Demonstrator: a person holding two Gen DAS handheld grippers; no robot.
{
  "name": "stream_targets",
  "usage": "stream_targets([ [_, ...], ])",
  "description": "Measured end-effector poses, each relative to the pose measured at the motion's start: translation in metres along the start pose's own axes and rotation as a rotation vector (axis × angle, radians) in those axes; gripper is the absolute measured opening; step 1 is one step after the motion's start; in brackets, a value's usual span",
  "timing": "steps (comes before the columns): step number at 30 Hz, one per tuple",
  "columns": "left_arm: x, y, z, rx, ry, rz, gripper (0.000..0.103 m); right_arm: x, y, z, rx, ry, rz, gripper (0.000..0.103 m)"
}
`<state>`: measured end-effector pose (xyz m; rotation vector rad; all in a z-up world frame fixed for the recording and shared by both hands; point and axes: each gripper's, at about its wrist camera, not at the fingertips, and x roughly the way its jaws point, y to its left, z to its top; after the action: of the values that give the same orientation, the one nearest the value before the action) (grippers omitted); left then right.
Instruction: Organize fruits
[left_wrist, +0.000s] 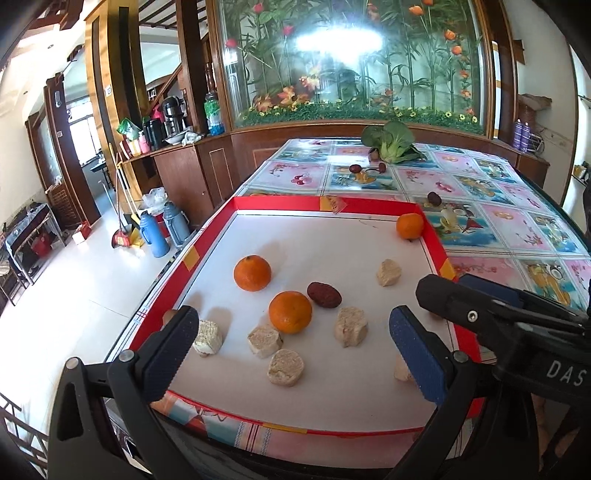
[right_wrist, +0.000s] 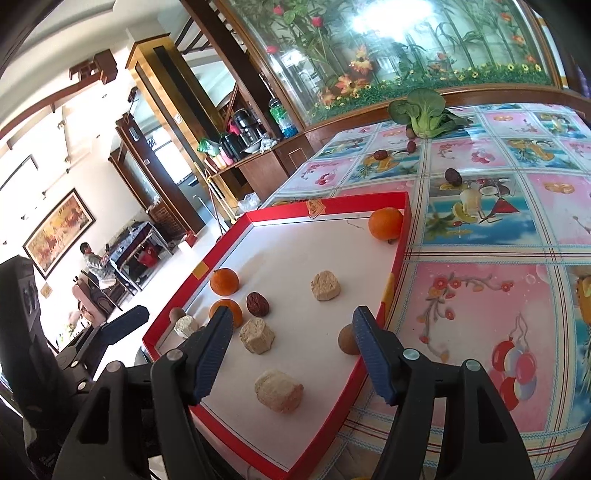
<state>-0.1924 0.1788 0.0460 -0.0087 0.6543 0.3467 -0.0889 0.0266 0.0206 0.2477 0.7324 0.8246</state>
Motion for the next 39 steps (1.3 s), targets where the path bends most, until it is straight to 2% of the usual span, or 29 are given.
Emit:
stream_targets([
  [4, -0.006, 0.003, 0.003, -0.026, -0.007, 0.040, 0.103, -0.003, -0.002, 0.001, 0.014, -0.016, 0.009, 0.070],
  [10, -0.013, 0.002, 0.005, -0.031, -0.024, 0.048, 0.103, -0.008, -0.004, 0.001, 0.032, -0.048, 0.021, 0.070],
  [16, -0.015, 0.010, 0.006, -0.065, -0.035, 0.089, 0.103, -0.011, -0.005, 0.002, 0.035, -0.065, 0.018, 0.071],
  [24, -0.008, 0.030, 0.003, -0.128, 0.004, 0.143, 0.103, -0.012, -0.006, 0.001, 0.019, -0.073, 0.010, 0.072],
  [28, -0.009, 0.038, 0.001, -0.145, 0.006, 0.156, 0.103, -0.015, -0.002, 0.001, -0.005, -0.092, -0.009, 0.072],
  [34, -0.012, 0.042, 0.000, -0.144, 0.001, 0.172, 0.103, -0.017, 0.015, -0.004, -0.107, -0.128, -0.049, 0.075],
  [39, -0.018, 0.042, 0.002, -0.141, -0.013, 0.168, 0.103, -0.018, 0.019, -0.005, -0.137, -0.134, -0.038, 0.077],
])
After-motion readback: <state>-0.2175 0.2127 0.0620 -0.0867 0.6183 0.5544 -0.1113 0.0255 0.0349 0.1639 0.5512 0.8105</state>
